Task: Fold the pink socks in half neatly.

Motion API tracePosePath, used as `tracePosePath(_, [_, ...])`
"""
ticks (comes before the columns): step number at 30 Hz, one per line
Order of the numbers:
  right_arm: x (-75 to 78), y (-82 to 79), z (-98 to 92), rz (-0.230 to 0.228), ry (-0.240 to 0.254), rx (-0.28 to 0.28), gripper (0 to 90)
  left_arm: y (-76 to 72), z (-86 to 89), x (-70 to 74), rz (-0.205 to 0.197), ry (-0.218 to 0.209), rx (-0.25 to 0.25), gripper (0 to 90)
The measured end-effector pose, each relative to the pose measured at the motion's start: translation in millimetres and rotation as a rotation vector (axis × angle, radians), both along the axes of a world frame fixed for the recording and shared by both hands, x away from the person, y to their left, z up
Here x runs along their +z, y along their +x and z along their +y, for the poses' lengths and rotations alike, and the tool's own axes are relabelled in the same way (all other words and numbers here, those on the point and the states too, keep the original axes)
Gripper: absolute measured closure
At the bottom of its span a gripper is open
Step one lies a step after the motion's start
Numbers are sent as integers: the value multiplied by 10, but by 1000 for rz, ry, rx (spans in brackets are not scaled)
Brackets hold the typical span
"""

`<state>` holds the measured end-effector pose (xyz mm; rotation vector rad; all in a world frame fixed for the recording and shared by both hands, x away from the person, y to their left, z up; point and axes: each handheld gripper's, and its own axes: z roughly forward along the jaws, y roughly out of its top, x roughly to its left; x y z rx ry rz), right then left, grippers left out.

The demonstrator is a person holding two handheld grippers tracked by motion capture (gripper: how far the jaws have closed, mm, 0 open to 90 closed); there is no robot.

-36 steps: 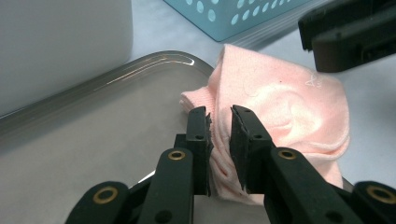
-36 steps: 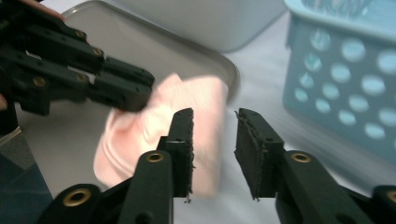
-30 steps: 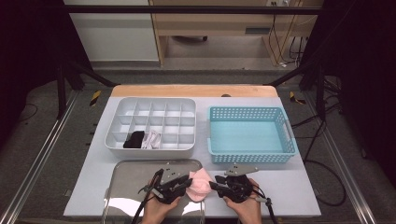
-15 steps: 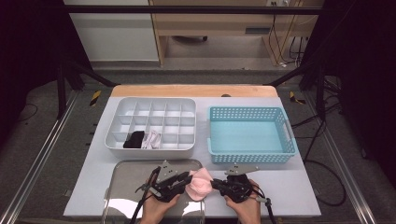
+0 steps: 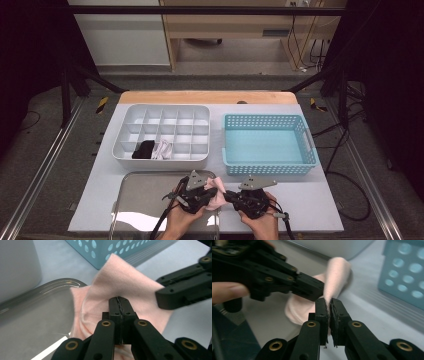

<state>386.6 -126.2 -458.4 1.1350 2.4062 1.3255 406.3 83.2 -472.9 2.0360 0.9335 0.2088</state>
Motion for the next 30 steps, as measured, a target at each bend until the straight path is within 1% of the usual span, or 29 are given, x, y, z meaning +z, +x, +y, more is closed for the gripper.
tracePosePath(2, [14,-7,32,-16,2,29,853,6,23,7,8,-11,6,888])
tracePosePath(3, [19,-8,45,-13,-1,31,853,7,38,12,14,-21,9,887])
tracePosePath(4, [19,-4,51,-14,-1,29,853,9,81,35,15,-41,11,885])
tracePosePath(6, [21,8,55,-7,2,23,852,3,166,89,-4,-63,24,872])
tracePosePath(7, [21,13,56,-1,2,19,852,1,233,124,-18,-67,34,866])
tracePosePath(9, [14,22,58,2,-5,16,851,5,397,177,-39,-68,73,858])
tracePosePath(10, [13,25,60,6,-9,14,851,14,469,182,-40,-62,90,856])
tracePosePath(12, [11,34,63,8,-17,16,850,35,568,160,-32,-52,113,851])
tracePosePath(14, [15,40,74,10,-30,15,849,53,618,95,-11,-51,120,850])
tracePosePath(15, [18,46,82,5,-38,16,849,53,619,72,-5,-52,115,849])
tracePosePath(16, [21,49,86,3,-43,19,849,46,613,46,-2,-64,107,850])
tracePosePath(18, [29,51,101,-2,-55,16,848,1,588,34,-17,-83,85,867])
tracePosePath(19, [34,50,106,-3,-60,17,848,-24,574,45,-23,-84,72,884])
tracePosePath(22, [39,51,118,-6,-67,19,847,-84,479,89,-52,-80,38,891])
tracePosePath(25, [37,47,118,-11,-65,23,847,-54,352,85,-53,-73,24,891])
tracePosePath(27, [35,42,121,-13,-64,23,848,-2,262,50,-35,-73,25,892])
tracePosePath(28, [38,40,123,-15,-66,25,848,29,206,22,-18,-62,30,892])
tracePosePath(29, [42,40,126,-17,-66,30,849,45,176,2,-11,-53,37,892])
tracePosePath(30, [45,40,130,-20,-64,32,849,74,138,-31,8,-45,37,892])
